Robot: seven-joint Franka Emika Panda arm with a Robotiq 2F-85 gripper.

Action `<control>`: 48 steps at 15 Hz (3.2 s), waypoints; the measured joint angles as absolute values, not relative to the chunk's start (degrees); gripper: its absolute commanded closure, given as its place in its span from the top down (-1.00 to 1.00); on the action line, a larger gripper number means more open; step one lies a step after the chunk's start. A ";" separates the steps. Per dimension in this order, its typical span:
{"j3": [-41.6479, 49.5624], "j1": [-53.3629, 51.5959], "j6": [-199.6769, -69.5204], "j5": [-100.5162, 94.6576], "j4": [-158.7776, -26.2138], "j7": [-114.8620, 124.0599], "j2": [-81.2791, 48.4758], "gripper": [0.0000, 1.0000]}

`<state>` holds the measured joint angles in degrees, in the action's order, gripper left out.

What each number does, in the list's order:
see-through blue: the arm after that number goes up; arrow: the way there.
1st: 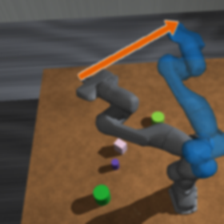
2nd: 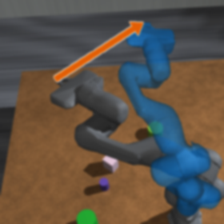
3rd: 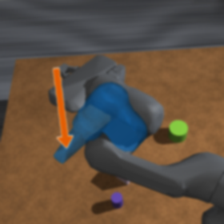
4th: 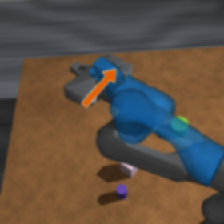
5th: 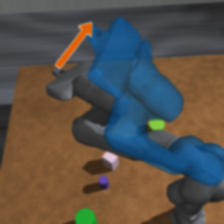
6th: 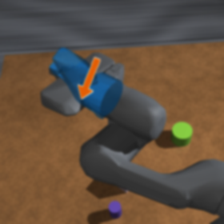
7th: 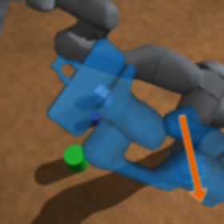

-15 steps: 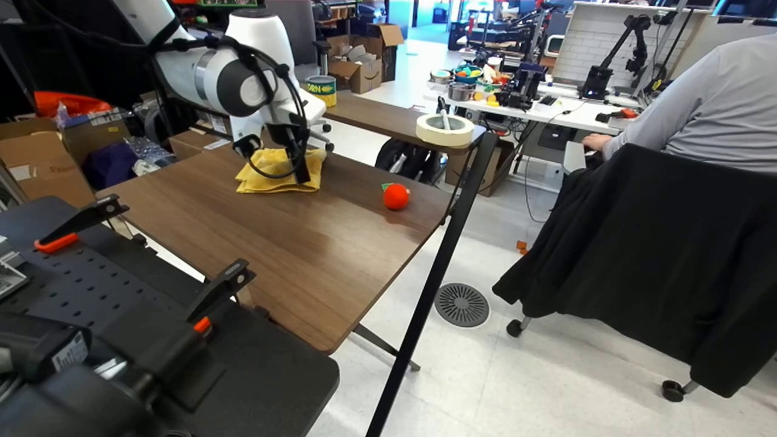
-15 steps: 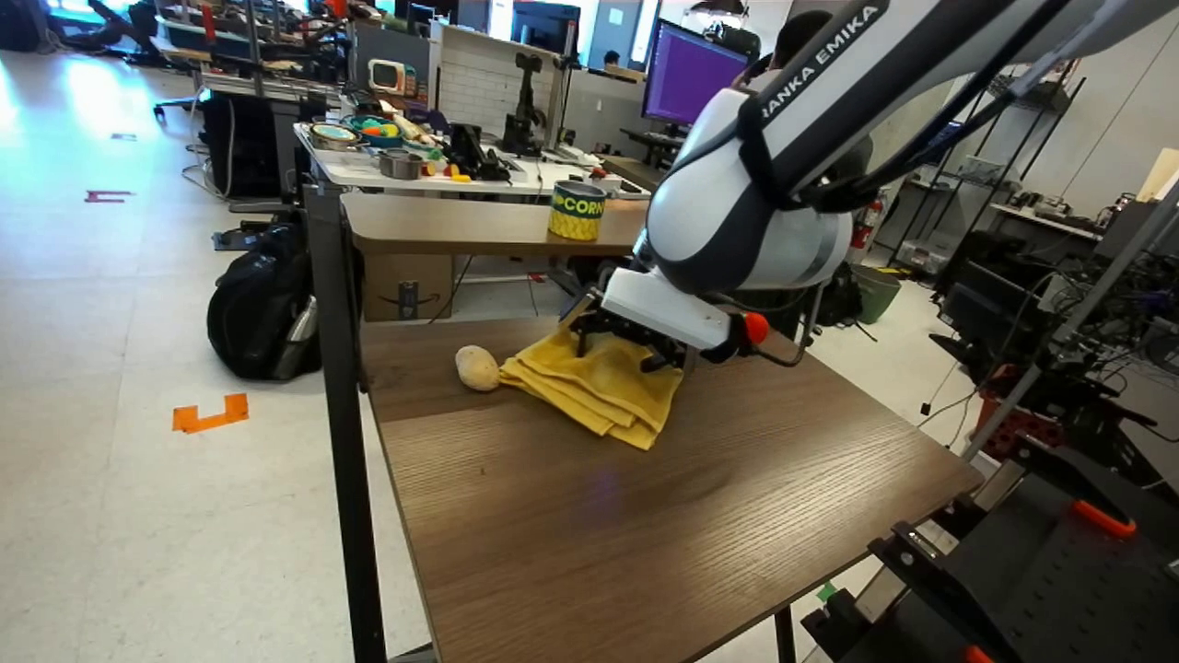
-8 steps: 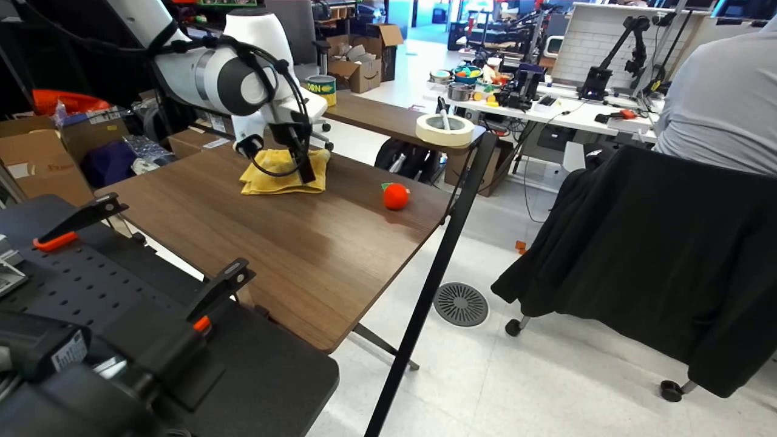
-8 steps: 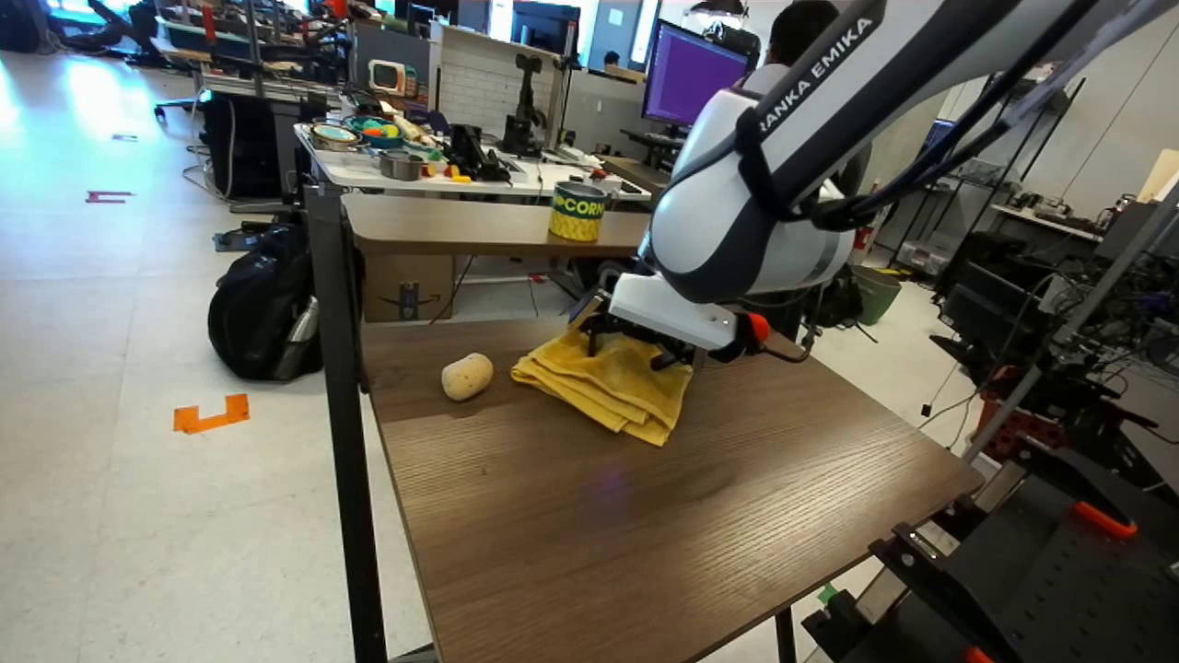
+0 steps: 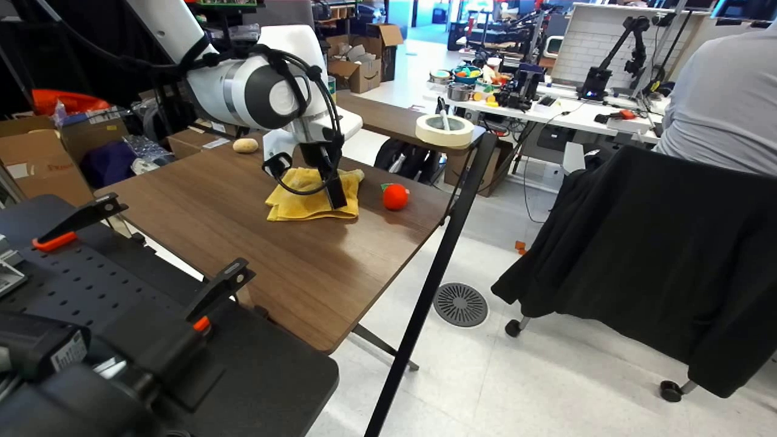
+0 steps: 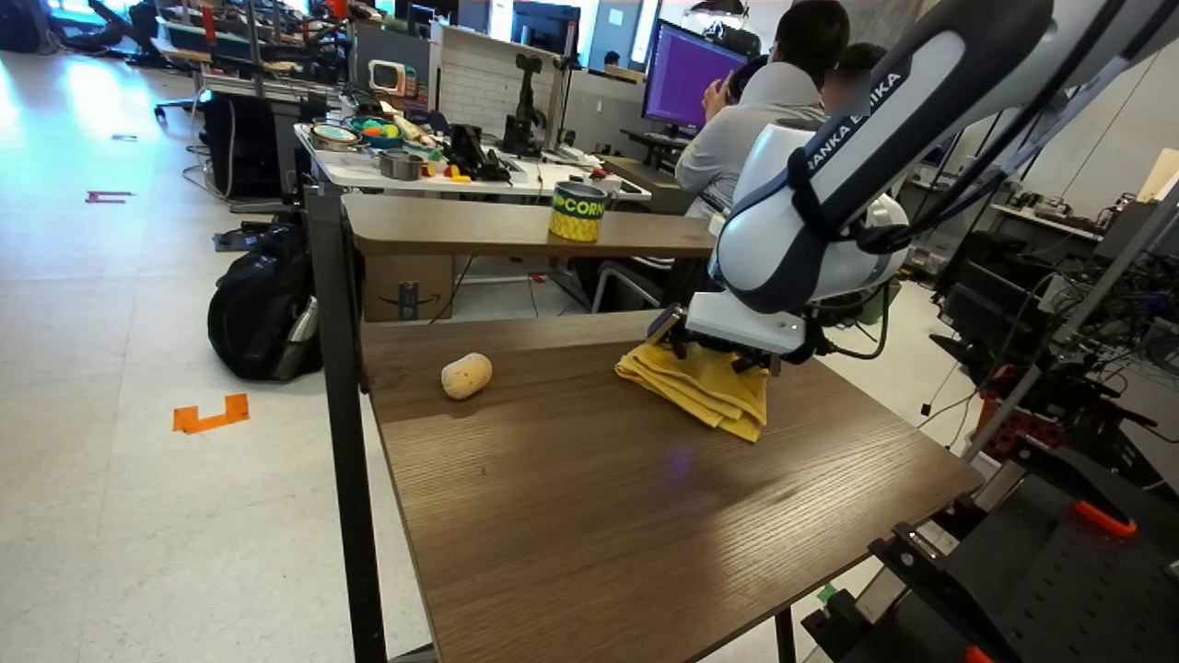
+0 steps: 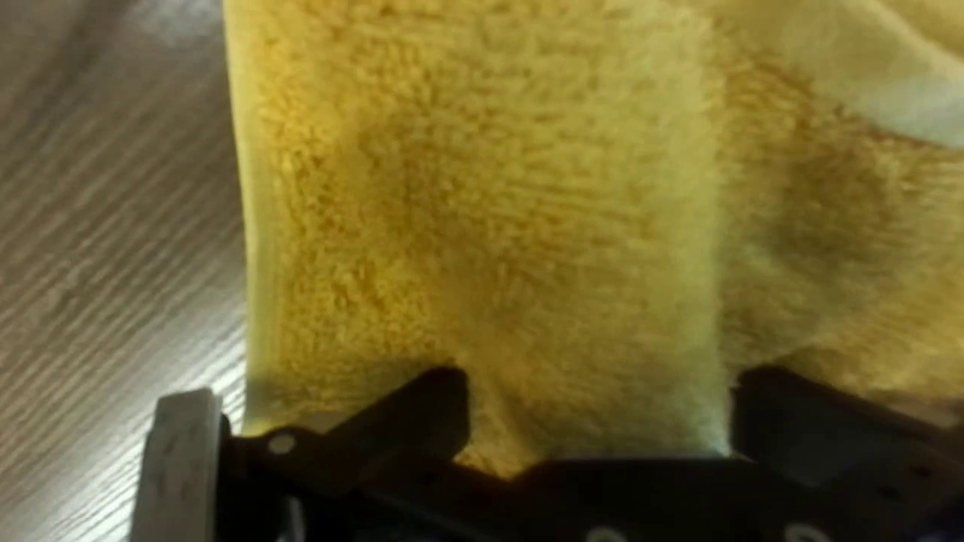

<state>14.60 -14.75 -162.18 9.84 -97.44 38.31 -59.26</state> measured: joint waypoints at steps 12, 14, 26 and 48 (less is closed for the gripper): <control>13.29 -16.39 -154.68 6.02 -104.69 34.03 -53.69 1.00; 12.88 -16.92 -154.91 3.95 -104.78 33.21 -53.67 1.00; 1.50 -26.61 -158.21 0.98 -109.07 26.31 -51.25 1.00; 18.84 -8.77 -154.89 6.35 -104.85 37.94 -55.26 1.00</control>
